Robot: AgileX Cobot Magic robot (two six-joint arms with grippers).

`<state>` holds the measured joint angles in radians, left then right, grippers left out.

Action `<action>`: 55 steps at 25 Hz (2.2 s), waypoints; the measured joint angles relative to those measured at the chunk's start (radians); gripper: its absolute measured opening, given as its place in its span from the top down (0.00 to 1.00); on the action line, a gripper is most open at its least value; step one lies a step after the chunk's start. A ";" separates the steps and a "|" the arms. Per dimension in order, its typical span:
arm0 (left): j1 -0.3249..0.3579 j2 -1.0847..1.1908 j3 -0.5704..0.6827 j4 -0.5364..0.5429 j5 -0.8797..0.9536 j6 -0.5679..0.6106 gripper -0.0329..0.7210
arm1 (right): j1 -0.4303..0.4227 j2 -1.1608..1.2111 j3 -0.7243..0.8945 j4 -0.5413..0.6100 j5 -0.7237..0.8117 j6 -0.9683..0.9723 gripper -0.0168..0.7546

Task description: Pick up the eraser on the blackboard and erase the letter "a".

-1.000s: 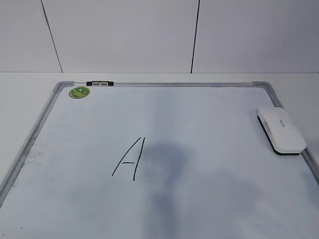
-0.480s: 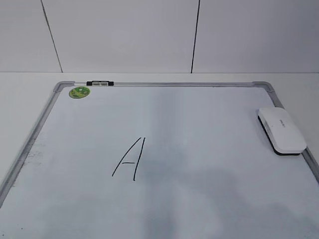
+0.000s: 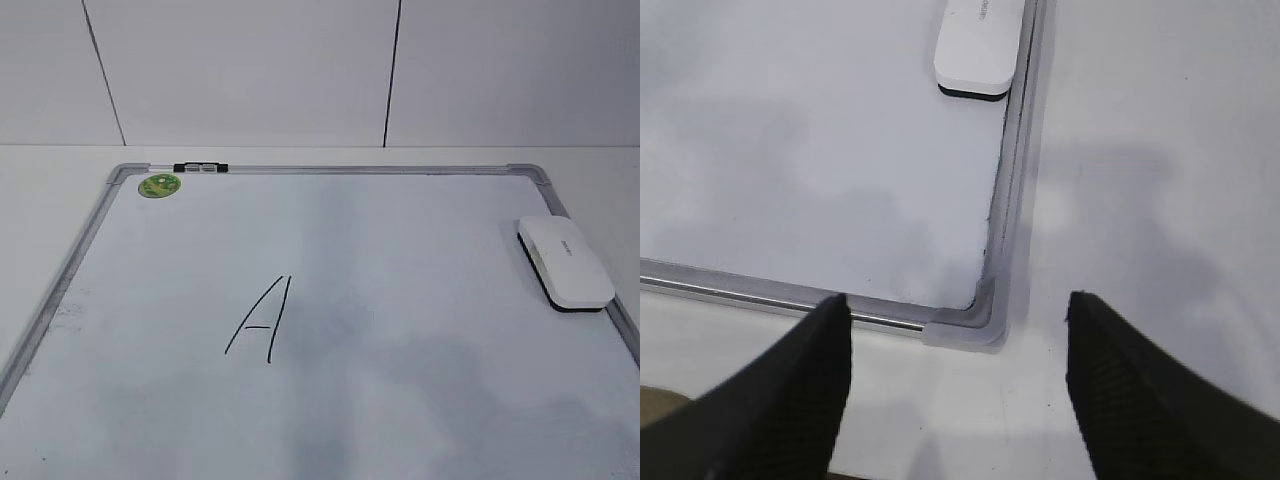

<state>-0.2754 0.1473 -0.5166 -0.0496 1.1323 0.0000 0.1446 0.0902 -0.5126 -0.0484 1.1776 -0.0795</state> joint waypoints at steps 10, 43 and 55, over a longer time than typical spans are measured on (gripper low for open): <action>0.000 0.000 0.009 0.043 -0.025 0.000 0.64 | 0.000 0.000 0.011 -0.010 -0.027 0.000 0.28; 0.000 -0.136 0.009 0.050 -0.026 0.000 0.64 | 0.000 -0.107 0.013 -0.010 -0.032 0.000 0.28; 0.069 -0.136 0.009 0.050 -0.026 0.000 0.64 | -0.064 -0.107 0.013 -0.013 -0.032 0.000 0.28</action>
<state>-0.2068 0.0109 -0.5079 0.0000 1.1060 0.0000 0.0808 -0.0168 -0.4995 -0.0611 1.1455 -0.0795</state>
